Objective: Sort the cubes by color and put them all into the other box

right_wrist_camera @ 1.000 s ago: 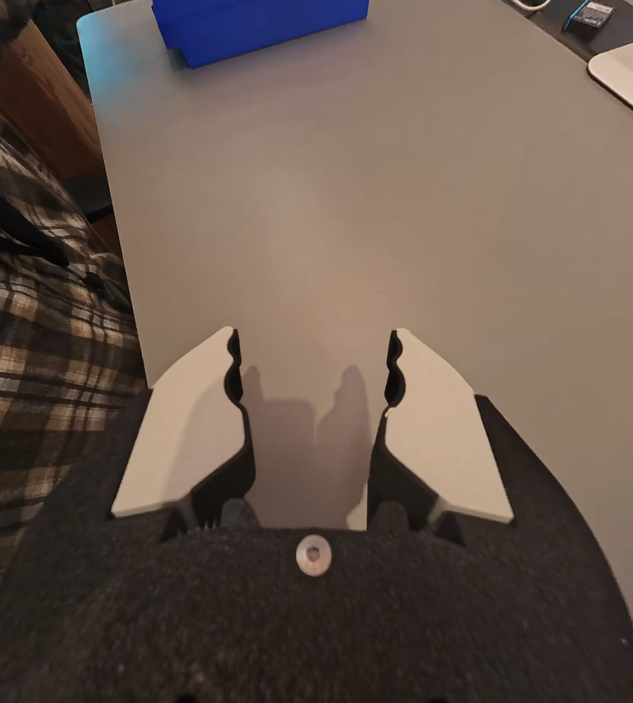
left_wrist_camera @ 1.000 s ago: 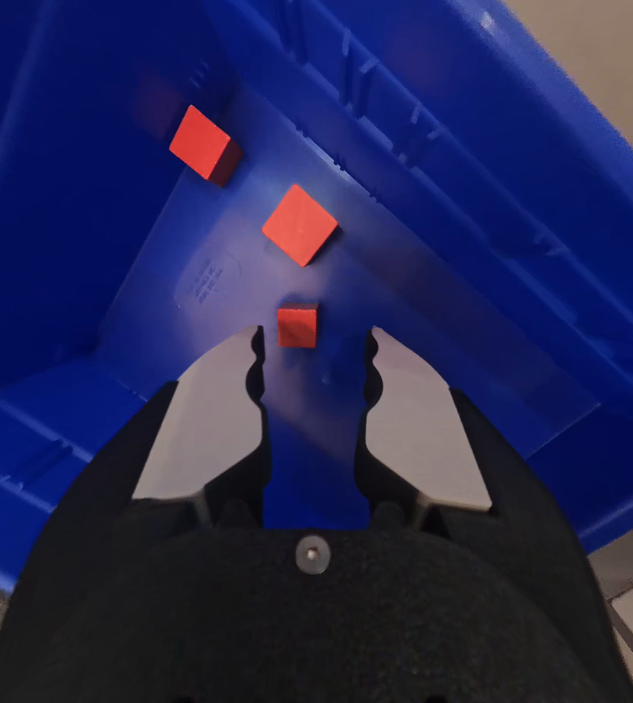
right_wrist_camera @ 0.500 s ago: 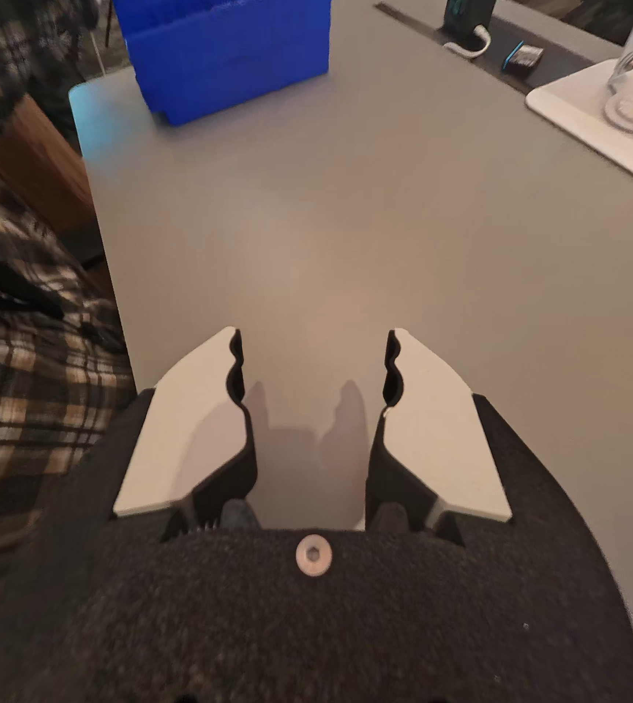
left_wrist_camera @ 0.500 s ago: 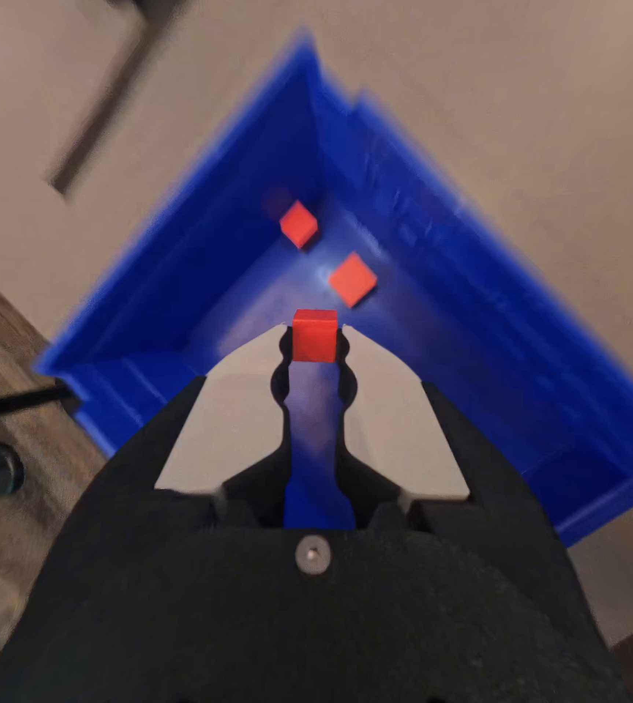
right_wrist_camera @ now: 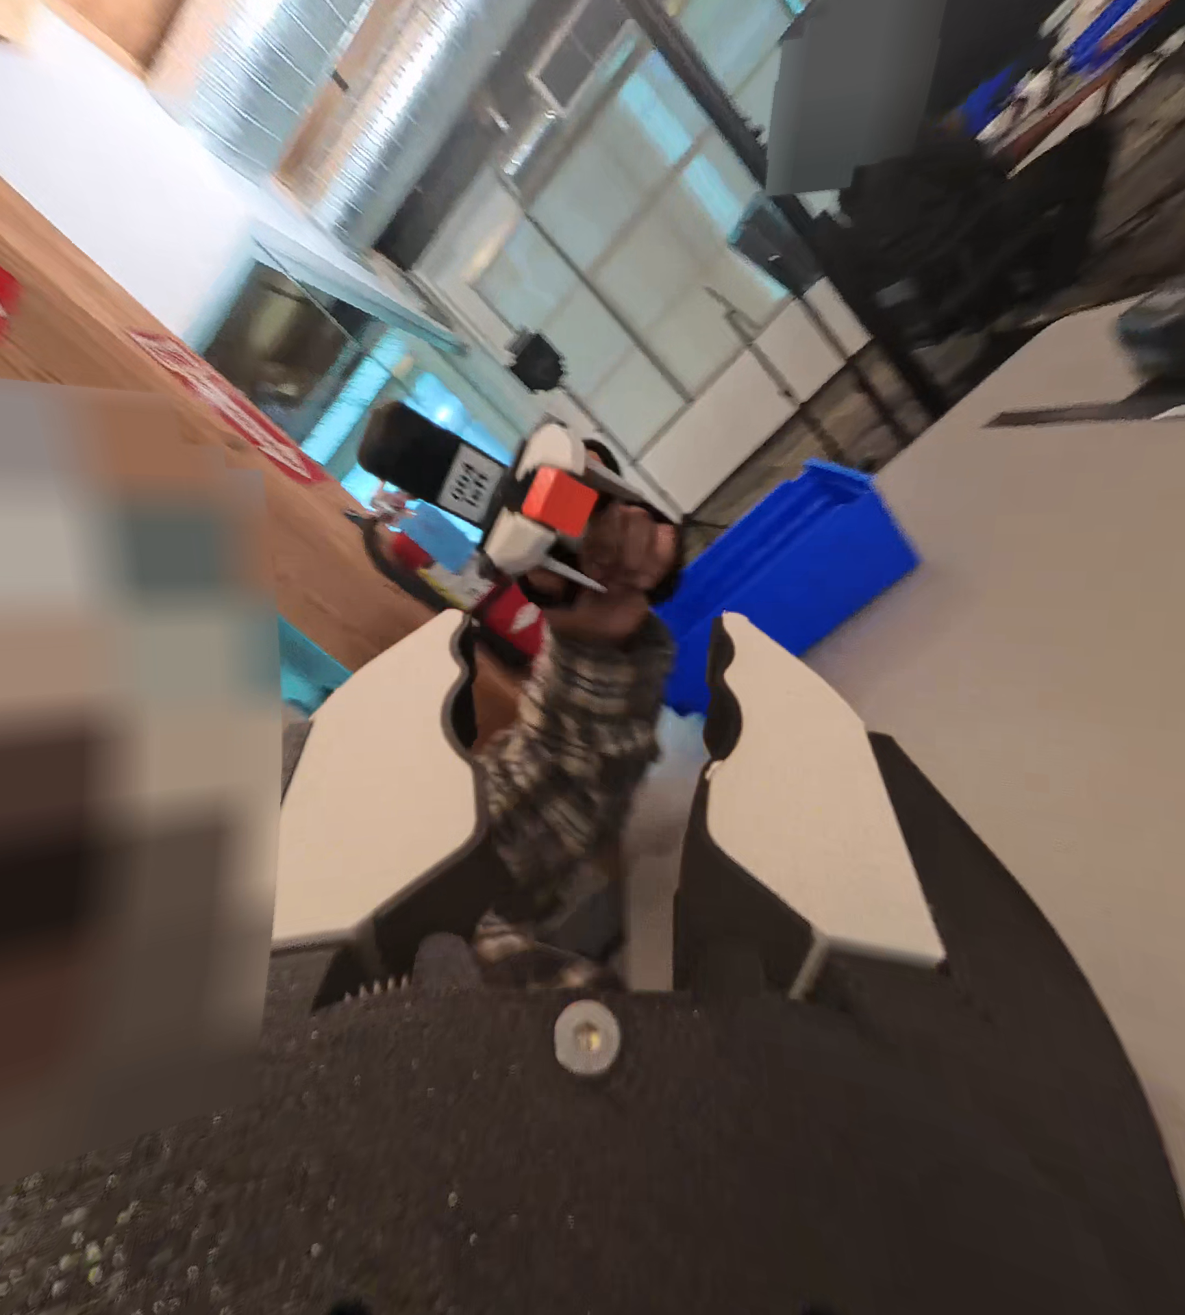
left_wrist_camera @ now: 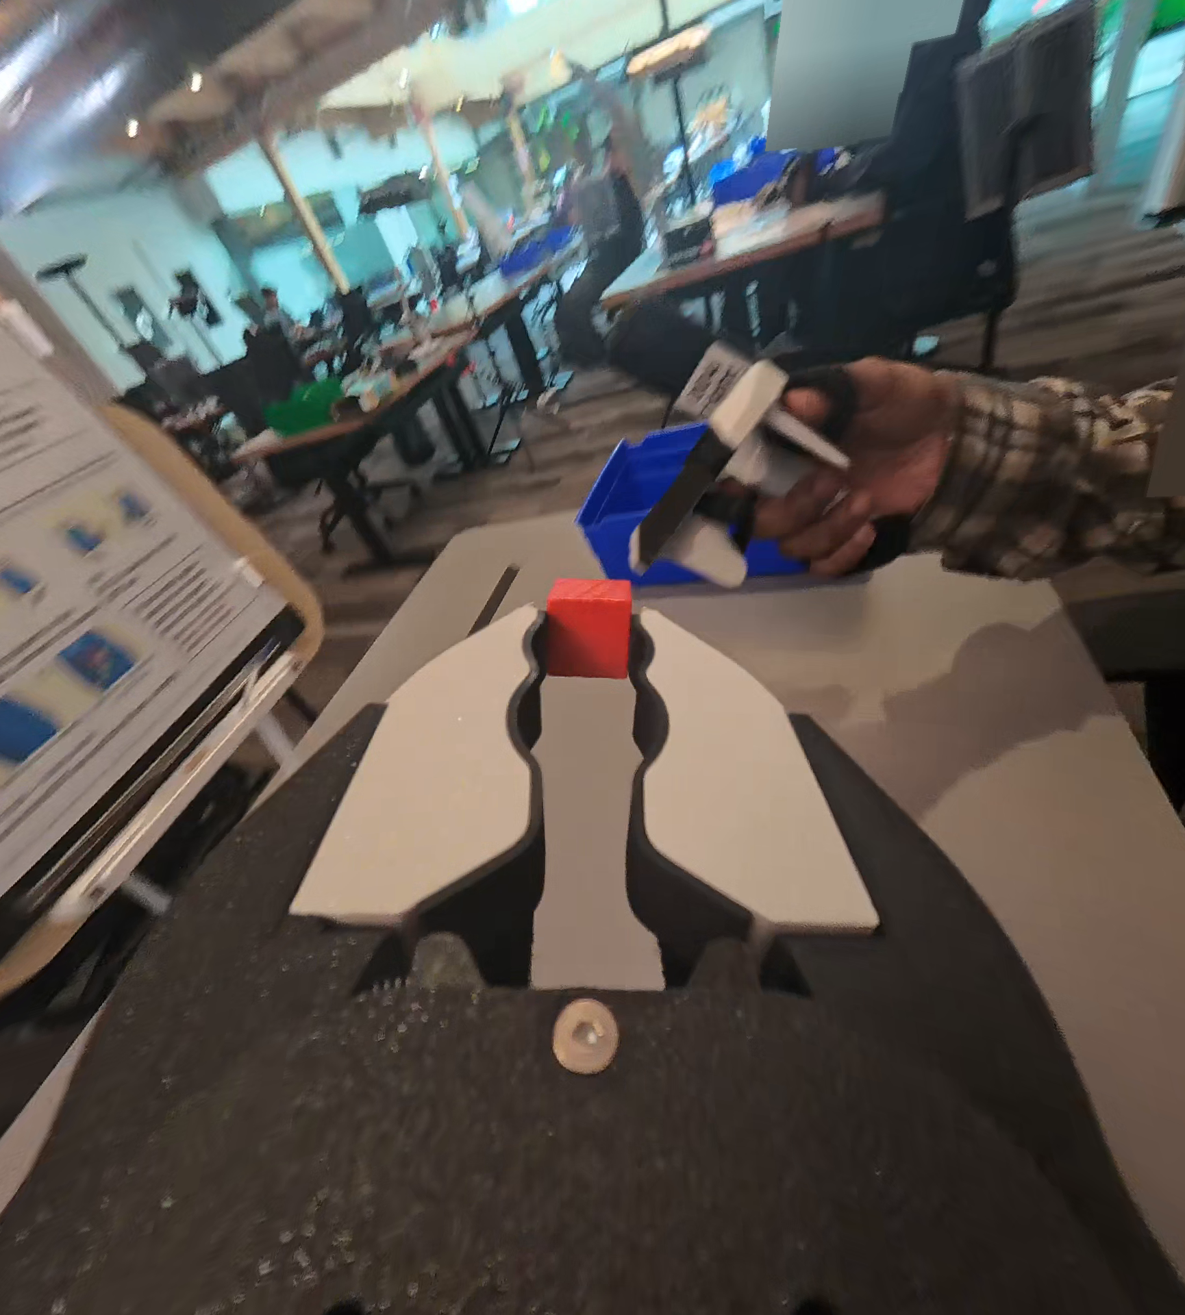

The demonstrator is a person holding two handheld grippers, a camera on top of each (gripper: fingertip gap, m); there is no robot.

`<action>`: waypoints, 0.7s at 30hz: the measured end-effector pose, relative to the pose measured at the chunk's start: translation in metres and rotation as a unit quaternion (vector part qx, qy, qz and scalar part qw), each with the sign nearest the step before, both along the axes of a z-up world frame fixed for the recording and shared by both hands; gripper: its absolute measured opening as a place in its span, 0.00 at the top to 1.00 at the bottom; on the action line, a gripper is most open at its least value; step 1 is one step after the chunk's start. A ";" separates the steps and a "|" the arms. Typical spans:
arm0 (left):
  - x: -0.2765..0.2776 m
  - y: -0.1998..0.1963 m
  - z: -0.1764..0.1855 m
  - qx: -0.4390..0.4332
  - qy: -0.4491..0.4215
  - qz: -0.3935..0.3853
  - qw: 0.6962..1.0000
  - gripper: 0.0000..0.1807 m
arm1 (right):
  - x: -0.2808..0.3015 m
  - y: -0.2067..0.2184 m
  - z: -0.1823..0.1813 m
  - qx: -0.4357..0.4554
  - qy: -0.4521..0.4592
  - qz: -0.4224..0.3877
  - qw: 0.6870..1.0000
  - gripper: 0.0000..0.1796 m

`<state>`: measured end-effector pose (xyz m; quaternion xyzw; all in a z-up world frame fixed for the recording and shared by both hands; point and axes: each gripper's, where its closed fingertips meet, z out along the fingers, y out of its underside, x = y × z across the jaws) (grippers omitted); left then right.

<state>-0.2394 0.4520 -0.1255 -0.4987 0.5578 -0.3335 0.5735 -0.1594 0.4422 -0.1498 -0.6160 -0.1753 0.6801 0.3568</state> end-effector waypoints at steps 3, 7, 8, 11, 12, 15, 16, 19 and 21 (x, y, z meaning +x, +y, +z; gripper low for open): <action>0.034 -0.015 -0.010 0.014 -0.029 -0.046 0.998 0.88 | -0.016 -0.003 0.001 -0.073 0.048 0.062 0.994 0.64; 0.054 -0.028 -0.017 0.021 -0.053 -0.087 0.995 0.88 | -0.026 -0.010 -0.002 -0.132 0.084 0.110 0.982 0.65; 0.057 -0.029 -0.019 0.022 -0.055 -0.090 0.994 0.88 | -0.027 -0.011 -0.004 -0.138 0.088 0.114 0.980 0.65; 0.063 -0.030 -0.024 0.022 -0.052 -0.096 0.994 0.88 | -0.029 -0.014 -0.004 -0.148 0.101 0.127 0.976 0.68; 0.065 -0.030 -0.026 0.021 -0.048 -0.098 0.994 0.88 | -0.029 -0.014 -0.004 -0.148 0.103 0.130 0.975 0.69; 0.068 -0.030 -0.029 0.027 -0.042 -0.097 0.994 0.88 | -0.030 -0.017 -0.003 -0.148 0.103 0.139 0.974 0.73; 0.070 -0.030 -0.029 0.027 -0.042 -0.098 0.994 0.88 | -0.030 -0.018 -0.003 -0.148 0.103 0.142 0.973 0.76; 0.074 -0.030 -0.029 0.031 -0.040 -0.097 0.994 0.88 | -0.028 -0.019 0.000 -0.152 0.105 0.153 0.971 0.88; 0.077 -0.030 -0.029 0.021 -0.038 -0.095 0.995 0.88 | -0.023 -0.020 0.000 -0.151 0.096 0.152 0.972 0.88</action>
